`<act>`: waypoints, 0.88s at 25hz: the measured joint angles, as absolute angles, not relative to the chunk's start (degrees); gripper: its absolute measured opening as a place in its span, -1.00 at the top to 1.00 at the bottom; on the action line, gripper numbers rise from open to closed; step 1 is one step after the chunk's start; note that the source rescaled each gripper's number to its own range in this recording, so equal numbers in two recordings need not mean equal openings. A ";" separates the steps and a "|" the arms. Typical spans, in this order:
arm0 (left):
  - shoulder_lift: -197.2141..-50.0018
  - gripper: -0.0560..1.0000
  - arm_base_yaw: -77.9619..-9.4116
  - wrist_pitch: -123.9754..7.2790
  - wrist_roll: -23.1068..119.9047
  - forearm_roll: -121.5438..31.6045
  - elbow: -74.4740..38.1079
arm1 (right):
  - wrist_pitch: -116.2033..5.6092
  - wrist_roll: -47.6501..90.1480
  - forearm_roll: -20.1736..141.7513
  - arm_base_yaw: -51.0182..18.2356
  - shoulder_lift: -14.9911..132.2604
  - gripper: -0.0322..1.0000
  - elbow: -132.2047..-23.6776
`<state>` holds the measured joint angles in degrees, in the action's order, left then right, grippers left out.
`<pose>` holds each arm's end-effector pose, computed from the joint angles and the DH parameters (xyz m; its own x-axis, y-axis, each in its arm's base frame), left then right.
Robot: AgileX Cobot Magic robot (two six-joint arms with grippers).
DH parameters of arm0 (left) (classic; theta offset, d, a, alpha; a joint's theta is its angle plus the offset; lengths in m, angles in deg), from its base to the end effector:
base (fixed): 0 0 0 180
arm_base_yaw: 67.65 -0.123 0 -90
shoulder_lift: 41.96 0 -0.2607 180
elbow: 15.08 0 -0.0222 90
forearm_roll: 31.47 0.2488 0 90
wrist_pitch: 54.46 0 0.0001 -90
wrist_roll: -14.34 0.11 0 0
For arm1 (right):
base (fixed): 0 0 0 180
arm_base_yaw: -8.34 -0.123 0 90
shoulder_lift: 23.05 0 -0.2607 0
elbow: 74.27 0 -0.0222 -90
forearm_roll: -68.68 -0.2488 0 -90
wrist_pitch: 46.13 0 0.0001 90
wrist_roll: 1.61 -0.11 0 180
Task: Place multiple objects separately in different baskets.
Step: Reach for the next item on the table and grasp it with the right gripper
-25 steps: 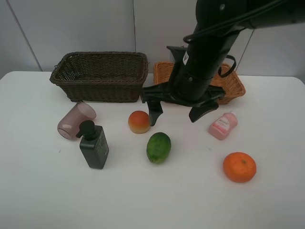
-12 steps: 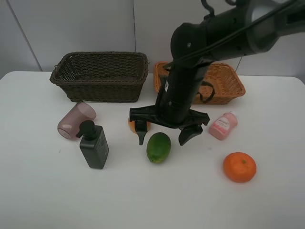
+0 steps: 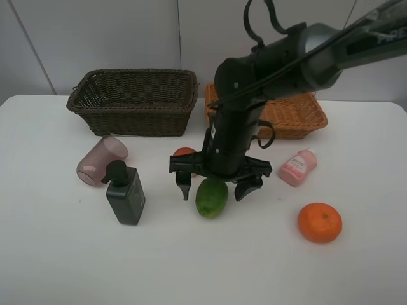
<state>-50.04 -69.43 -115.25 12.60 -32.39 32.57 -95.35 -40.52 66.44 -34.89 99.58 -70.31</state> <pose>0.0334 -0.0005 0.2689 -0.4452 -0.0520 -0.8939 -0.0356 0.9985 -0.0404 0.2612 0.2500 0.1024 -0.9981 -0.0496 -0.0368 -0.0521 0.9962 0.0701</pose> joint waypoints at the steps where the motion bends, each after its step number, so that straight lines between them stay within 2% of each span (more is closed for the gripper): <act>1: -50.04 -0.84 -69.43 -115.25 12.60 -32.39 32.57 | -95.30 -40.71 66.81 -34.89 99.93 -0.91 -70.31; 22: -50.04 -0.84 -69.43 -115.25 12.60 -32.39 32.57 | -90.72 -41.06 71.59 -34.89 104.25 -0.91 -70.31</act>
